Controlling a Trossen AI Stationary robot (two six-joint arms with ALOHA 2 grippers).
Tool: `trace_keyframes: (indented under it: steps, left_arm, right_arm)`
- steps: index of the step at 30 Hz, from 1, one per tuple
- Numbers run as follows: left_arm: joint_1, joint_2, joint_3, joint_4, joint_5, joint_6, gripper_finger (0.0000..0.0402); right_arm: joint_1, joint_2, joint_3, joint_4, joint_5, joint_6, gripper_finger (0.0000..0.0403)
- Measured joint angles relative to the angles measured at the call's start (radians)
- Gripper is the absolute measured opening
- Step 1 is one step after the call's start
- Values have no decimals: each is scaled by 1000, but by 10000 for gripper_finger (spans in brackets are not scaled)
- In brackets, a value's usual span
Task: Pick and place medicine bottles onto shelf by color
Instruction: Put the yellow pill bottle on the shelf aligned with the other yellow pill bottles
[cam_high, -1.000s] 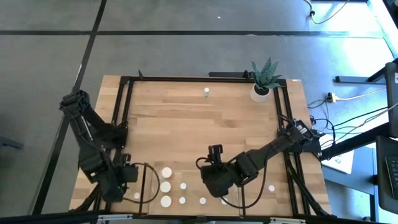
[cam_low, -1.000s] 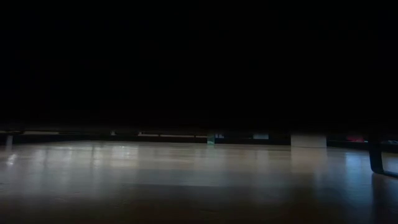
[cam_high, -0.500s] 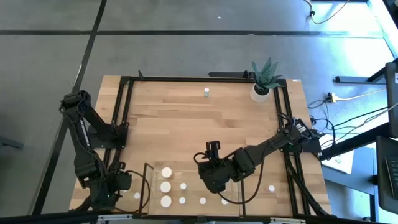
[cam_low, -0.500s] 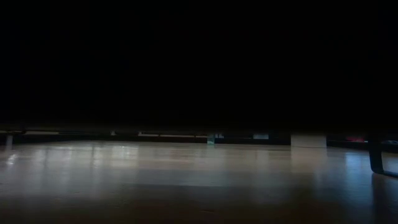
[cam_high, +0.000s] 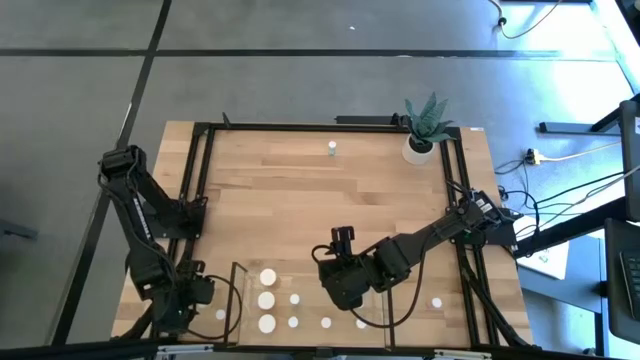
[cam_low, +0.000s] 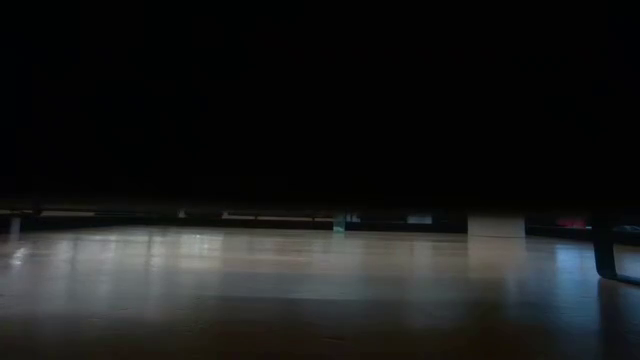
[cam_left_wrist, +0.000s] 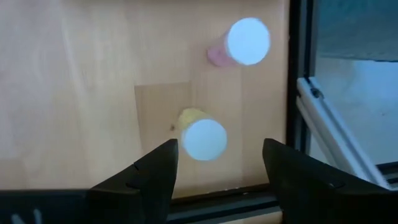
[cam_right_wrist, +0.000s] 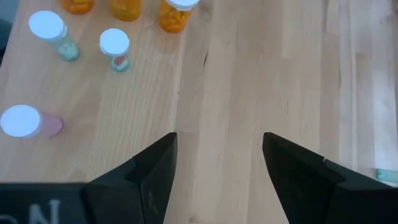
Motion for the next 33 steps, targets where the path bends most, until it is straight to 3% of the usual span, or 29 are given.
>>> trace_keyframes:
  steps: [19, 25, 33]
  left_arm:
    - [0, 2, -102, 110, -4, 20, 227]
    - [0, 2, -143, 164, -79, -32, 229]
    - [0, 2, -144, 190, -82, -56, 229]
  right_arm:
    - [-3, 0, -1, 0, 1, 3, 239]
    - [-2, 0, -1, 0, 1, 3, 239]
    - [-2, 0, -1, 0, 1, 2, 239]
